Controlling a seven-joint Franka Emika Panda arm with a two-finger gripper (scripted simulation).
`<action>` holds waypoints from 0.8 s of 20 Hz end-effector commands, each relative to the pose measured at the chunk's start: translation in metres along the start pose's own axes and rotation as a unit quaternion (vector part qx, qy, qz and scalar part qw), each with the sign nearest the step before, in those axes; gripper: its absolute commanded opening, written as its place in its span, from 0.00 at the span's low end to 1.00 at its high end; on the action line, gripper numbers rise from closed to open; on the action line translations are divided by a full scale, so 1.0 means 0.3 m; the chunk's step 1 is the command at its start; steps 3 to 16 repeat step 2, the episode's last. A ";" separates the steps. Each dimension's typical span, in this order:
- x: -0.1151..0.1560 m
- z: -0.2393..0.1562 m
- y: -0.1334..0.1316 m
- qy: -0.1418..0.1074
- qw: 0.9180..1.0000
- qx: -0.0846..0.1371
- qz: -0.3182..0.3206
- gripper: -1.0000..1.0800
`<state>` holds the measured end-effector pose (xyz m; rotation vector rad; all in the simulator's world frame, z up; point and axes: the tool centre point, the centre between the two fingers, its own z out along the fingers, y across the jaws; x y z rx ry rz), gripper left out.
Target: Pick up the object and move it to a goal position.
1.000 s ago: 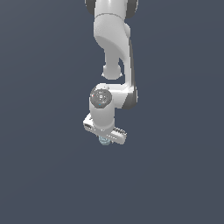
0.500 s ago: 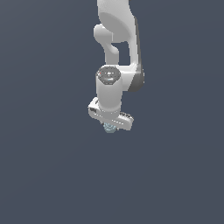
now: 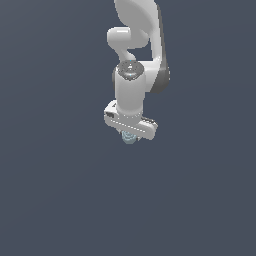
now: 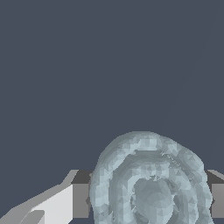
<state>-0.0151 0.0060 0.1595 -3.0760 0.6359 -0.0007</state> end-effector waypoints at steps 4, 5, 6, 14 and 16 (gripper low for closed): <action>-0.007 -0.011 -0.002 0.000 1.000 0.000 0.000 0.00; -0.007 -0.011 -0.002 0.000 1.000 0.000 0.000 0.00; -0.007 -0.011 -0.002 0.000 1.000 0.000 0.000 0.00; -0.007 -0.011 -0.002 0.000 1.000 0.000 0.000 0.00; -0.007 -0.011 -0.002 0.000 1.000 0.000 0.000 0.00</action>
